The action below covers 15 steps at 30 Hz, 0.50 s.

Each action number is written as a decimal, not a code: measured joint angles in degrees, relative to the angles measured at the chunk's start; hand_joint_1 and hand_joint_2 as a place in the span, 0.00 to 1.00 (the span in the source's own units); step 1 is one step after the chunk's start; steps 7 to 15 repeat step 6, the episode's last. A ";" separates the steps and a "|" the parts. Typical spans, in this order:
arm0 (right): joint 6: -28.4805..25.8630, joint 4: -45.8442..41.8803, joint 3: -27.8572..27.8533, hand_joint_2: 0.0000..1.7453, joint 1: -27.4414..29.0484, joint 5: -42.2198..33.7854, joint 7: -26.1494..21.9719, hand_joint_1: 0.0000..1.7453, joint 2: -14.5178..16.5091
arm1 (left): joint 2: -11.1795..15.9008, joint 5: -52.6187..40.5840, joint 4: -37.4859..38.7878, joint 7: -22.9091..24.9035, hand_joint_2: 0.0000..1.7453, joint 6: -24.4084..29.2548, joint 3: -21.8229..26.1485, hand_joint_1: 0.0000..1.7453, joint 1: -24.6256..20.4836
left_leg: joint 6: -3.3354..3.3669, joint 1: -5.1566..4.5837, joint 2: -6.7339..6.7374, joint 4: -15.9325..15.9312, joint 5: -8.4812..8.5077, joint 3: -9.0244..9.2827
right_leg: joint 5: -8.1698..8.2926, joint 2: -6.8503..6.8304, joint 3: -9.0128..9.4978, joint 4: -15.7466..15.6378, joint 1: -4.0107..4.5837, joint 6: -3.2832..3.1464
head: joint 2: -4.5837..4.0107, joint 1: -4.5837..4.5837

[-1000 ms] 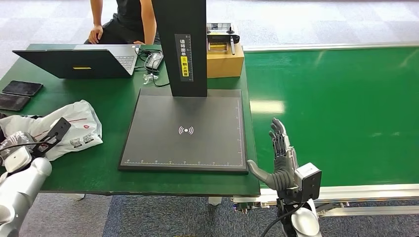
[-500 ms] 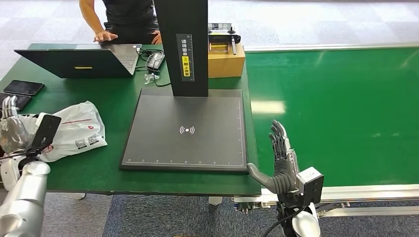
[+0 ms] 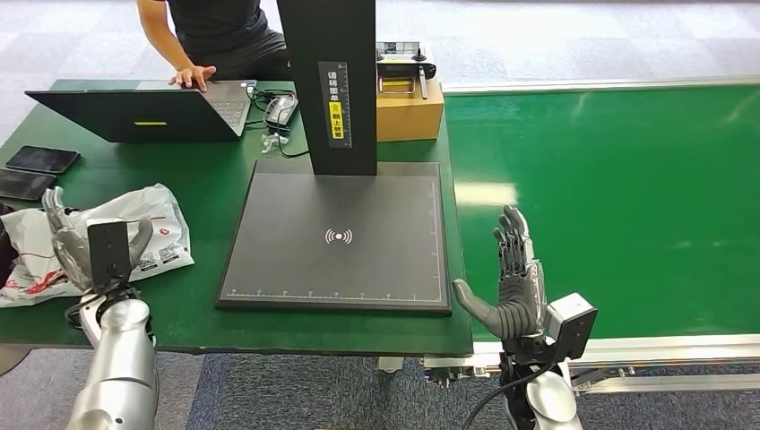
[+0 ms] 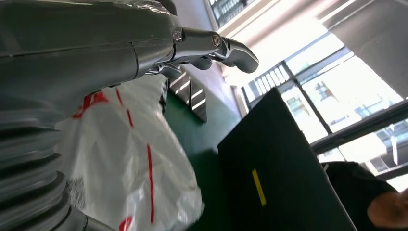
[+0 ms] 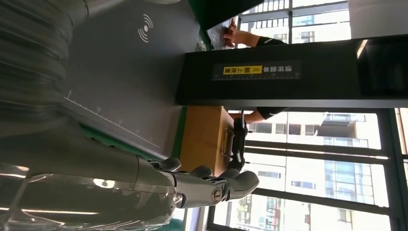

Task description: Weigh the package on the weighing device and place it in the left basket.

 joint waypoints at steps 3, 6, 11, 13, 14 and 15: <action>0.00 0.06 0.00 1.00 -0.24 -0.03 -0.08 0.00 0.00 | -0.83 7.68 -2.13 -0.27 1.00 -5.28 -4.30 0.00 2.02 | 0.00 0.01 0.01 0.00 0.00 0.00 | 0.00 0.01 0.00 0.00 0.01 0.00 | 0.00 0.00; 0.07 0.36 0.00 1.00 -0.79 0.16 -0.34 0.00 0.00 | -1.55 17.76 -4.74 -1.28 1.00 -15.98 -8.29 0.00 4.18 | 0.00 0.01 0.01 0.00 0.00 0.00 | 0.00 0.01 0.00 0.00 0.01 0.00 | 0.00 -0.01; 0.07 0.36 0.00 1.00 -0.79 0.16 -0.34 0.00 0.00 | -1.55 17.76 -4.74 -1.28 1.00 -15.98 -8.29 0.00 4.18 | 0.00 0.01 0.01 0.00 0.00 0.00 | 0.00 0.01 0.00 0.00 0.01 0.00 | 0.00 -0.01; 0.07 0.36 0.00 1.00 -0.79 0.16 -0.34 0.00 0.00 | -1.55 17.76 -4.74 -1.28 1.00 -15.98 -8.29 0.00 4.18 | 0.00 0.01 0.01 0.00 0.00 0.00 | 0.00 0.01 0.00 0.00 0.01 0.00 | 0.00 -0.01; 0.07 0.36 0.00 1.00 -0.79 0.16 -0.34 0.00 0.00 | -1.55 17.76 -4.74 -1.28 1.00 -15.98 -8.29 0.00 4.18 | 0.00 0.01 0.01 0.00 0.00 0.00 | 0.00 0.01 0.00 0.00 0.01 0.00 | 0.00 -0.01; 0.07 0.36 0.00 1.00 -0.79 0.16 -0.34 0.00 0.00 | -1.55 17.76 -4.74 -1.28 1.00 -15.98 -8.29 0.00 4.18 | 0.00 0.01 0.01 0.00 0.00 0.00 | 0.00 0.01 0.00 0.00 0.01 0.00 | 0.00 -0.01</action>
